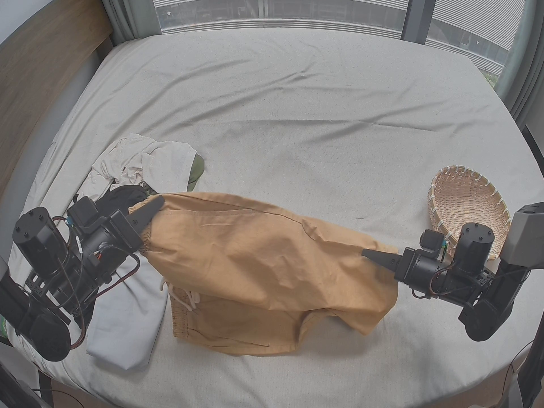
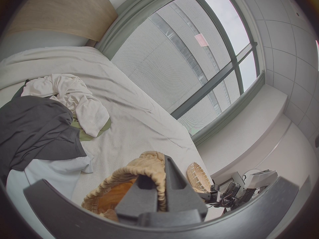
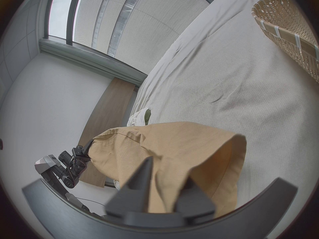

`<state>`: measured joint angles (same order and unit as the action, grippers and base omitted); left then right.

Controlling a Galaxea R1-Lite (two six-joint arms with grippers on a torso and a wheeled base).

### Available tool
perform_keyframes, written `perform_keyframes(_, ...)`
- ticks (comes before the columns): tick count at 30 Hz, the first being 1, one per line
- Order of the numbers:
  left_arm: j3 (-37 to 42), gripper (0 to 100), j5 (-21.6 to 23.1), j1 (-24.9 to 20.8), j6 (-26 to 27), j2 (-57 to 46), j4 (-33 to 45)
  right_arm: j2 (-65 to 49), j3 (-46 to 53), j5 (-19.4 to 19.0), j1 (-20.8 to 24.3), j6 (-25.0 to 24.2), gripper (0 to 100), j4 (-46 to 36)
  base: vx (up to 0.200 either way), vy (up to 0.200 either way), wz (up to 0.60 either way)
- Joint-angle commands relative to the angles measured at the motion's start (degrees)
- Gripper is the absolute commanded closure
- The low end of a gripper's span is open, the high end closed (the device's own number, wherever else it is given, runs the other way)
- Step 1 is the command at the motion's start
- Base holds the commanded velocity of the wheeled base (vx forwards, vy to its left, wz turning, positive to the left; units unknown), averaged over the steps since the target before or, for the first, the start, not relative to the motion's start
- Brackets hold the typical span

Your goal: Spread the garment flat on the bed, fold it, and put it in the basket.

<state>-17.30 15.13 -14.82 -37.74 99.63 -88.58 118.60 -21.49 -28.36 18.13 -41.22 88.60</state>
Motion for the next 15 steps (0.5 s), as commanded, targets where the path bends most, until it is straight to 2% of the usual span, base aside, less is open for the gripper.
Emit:
perform_keyframes(1, -0.28, 100, -0.01, -0.38, -0.14, -0.76, -0.19, -3.55, 1.28, 1.02, -0.11, 0.0, 100, -0.1, 0.0, 0.0, 0.0)
perform_keyframes(7, 0.07, 100, 1.04, -4.51, -1.28, -4.54, -0.19, -12.96, 5.06, 1.37, -0.29, -0.18, 100, -0.18, 0.0, 0.0, 0.0)
perform_keyframes(15, 0.6, 100, 11.85, -5.83, -0.14, -12.09, -0.02, -26.23, 9.54, 1.46, 0.33, 0.26, 100, -0.27, 0.0, 0.0, 0.0)
